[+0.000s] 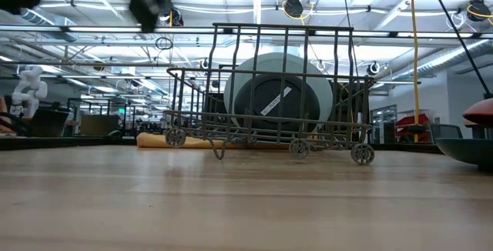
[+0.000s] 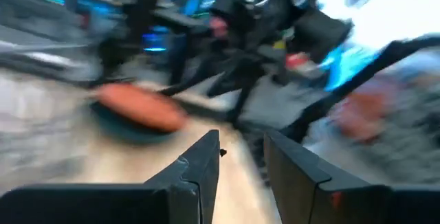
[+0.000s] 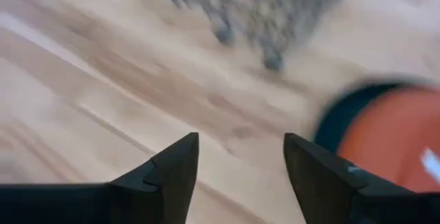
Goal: Sort dishes
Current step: Put the orange plate into the dish rack
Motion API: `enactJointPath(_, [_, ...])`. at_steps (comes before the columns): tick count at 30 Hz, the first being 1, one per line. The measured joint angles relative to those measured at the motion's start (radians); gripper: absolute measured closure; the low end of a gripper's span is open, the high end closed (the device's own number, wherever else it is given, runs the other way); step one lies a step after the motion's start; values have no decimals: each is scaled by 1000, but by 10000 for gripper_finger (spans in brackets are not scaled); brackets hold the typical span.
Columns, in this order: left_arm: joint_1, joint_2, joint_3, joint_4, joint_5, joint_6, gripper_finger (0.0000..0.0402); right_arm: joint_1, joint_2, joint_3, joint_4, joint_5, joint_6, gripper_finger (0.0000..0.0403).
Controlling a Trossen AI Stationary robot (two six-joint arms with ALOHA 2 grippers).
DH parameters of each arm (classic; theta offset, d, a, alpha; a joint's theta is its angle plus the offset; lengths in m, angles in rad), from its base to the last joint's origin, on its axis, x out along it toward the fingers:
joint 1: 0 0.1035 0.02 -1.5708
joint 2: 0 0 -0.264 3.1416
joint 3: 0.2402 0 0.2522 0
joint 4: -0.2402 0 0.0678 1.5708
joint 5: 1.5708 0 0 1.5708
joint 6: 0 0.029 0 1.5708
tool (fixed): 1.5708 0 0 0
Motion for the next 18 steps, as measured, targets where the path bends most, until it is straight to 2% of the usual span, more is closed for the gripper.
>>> enactJointPath(3, [46,139,157,36,195,-128,286,20,-30,0,0,147,-52,213])
enactJointPath(6, [73,271,373,-69,308,-220,285,21,-57,0,0,236,-140,234])
enactJointPath(12, [120,488,804,-475,346,-382,283,20,-123,0,0,345,-346,273])
enactJointPath(14, [132,558,897,-518,360,-453,283,32,-160,0,-1,388,-398,288])
enactJointPath(18, [163,686,1031,-509,368,-599,283,71,-221,0,0,567,-519,331])
